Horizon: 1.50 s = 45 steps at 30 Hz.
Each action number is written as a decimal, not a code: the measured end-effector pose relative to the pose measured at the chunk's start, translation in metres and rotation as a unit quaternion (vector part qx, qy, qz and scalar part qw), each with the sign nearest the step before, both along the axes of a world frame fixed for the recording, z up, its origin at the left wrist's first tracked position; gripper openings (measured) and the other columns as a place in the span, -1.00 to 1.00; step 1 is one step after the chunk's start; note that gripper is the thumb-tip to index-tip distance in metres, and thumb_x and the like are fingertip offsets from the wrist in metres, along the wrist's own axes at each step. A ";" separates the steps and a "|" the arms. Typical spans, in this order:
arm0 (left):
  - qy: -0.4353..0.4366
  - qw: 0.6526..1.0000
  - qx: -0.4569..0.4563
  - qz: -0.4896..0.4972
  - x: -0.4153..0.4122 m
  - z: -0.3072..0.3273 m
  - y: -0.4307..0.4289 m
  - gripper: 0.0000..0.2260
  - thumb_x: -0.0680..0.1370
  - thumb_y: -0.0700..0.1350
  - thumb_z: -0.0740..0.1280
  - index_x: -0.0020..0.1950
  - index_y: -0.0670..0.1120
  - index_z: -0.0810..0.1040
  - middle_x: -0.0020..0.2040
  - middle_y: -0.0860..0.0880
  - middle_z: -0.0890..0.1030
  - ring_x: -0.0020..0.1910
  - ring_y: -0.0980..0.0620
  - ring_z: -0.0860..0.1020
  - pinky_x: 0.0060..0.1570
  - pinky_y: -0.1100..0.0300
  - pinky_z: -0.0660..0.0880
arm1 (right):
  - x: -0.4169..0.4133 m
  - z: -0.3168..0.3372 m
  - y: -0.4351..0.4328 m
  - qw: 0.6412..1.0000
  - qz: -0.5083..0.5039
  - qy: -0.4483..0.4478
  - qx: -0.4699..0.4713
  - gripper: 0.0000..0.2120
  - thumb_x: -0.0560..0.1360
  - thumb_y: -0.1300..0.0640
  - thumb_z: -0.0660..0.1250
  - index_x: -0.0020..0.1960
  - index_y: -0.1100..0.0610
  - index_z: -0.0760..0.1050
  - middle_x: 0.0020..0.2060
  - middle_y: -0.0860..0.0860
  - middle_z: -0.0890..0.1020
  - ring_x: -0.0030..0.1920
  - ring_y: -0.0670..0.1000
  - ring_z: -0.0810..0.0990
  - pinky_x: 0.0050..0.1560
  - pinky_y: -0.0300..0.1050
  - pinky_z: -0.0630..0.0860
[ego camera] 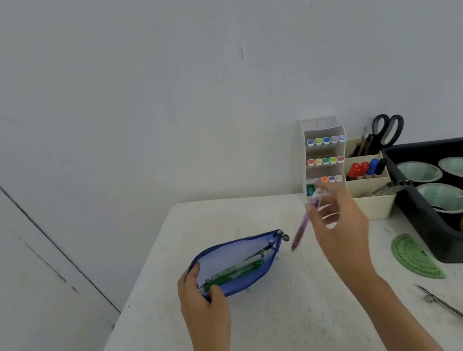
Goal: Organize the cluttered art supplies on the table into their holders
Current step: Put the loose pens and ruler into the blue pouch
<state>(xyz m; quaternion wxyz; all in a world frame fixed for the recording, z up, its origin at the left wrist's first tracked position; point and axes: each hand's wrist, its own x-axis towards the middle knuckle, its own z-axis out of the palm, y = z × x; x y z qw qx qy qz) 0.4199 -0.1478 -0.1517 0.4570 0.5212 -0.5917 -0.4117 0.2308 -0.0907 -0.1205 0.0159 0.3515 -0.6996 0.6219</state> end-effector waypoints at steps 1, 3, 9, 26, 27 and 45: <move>0.000 1.000 0.004 -0.004 -0.001 0.000 0.001 -0.58 0.53 -0.42 0.17 0.36 -0.17 0.35 0.27 -0.08 0.39 -0.07 0.19 0.42 -0.27 0.64 0.31 | 0.006 0.018 0.009 0.998 0.010 -0.035 -0.048 -0.75 0.53 0.18 0.30 0.15 -0.05 0.41 -0.19 -0.08 0.56 -0.23 -0.11 0.58 -0.23 -0.26 0.55; -0.001 1.000 0.013 -0.017 -0.005 0.000 0.006 -0.59 0.53 -0.41 0.17 0.36 -0.15 0.36 0.27 -0.06 0.39 -0.09 0.21 0.43 -0.28 0.60 0.34 | 0.019 0.041 0.023 0.988 0.031 -0.096 -0.114 -0.72 0.53 0.24 0.30 0.20 0.02 0.44 -0.19 0.00 0.58 -0.31 -0.05 0.62 -0.24 -0.25 0.58; 0.015 0.996 0.024 -0.086 -0.023 0.005 0.024 -0.59 0.53 -0.39 0.19 0.34 -0.11 0.36 0.23 -0.02 0.41 0.14 0.07 0.40 0.05 0.30 0.35 | 0.040 0.018 0.031 0.972 0.065 -0.214 -0.071 -0.84 0.54 0.18 0.28 0.12 0.09 0.47 -0.25 0.04 0.67 -0.31 -0.04 0.63 -0.25 -0.30 0.56; 0.031 0.970 0.059 -0.234 -0.064 -0.008 0.060 -0.62 0.53 -0.37 0.20 0.29 -0.08 0.41 0.21 -0.03 0.45 0.16 0.02 0.44 0.11 0.20 0.40 | -0.027 -0.071 0.133 0.873 -0.283 -0.007 0.397 -0.70 0.59 0.15 0.18 0.31 0.03 0.43 0.23 0.02 0.45 0.23 0.04 0.33 0.20 -0.09 0.27; 0.030 0.969 0.060 -0.238 -0.065 -0.009 0.061 -0.62 0.53 -0.38 0.20 0.29 -0.08 0.41 0.21 -0.03 0.45 0.16 0.01 0.44 0.13 0.18 0.40 | -0.029 -0.076 0.141 0.856 -0.287 -0.003 0.429 -0.68 0.59 0.16 0.15 0.33 0.02 0.42 0.24 0.02 0.44 0.24 0.06 0.32 0.20 -0.05 0.24; 0.006 0.954 0.098 -0.282 -0.096 -0.015 0.093 -0.58 0.53 -0.38 0.19 0.36 -0.09 0.36 0.28 -0.03 0.41 0.17 0.04 0.40 0.23 0.14 0.37 | -0.020 -0.030 0.158 0.967 -0.248 0.055 0.027 -0.91 0.44 0.16 0.39 -0.08 0.01 0.62 -0.06 -0.06 0.56 0.01 -0.01 0.41 -0.02 -0.51 0.22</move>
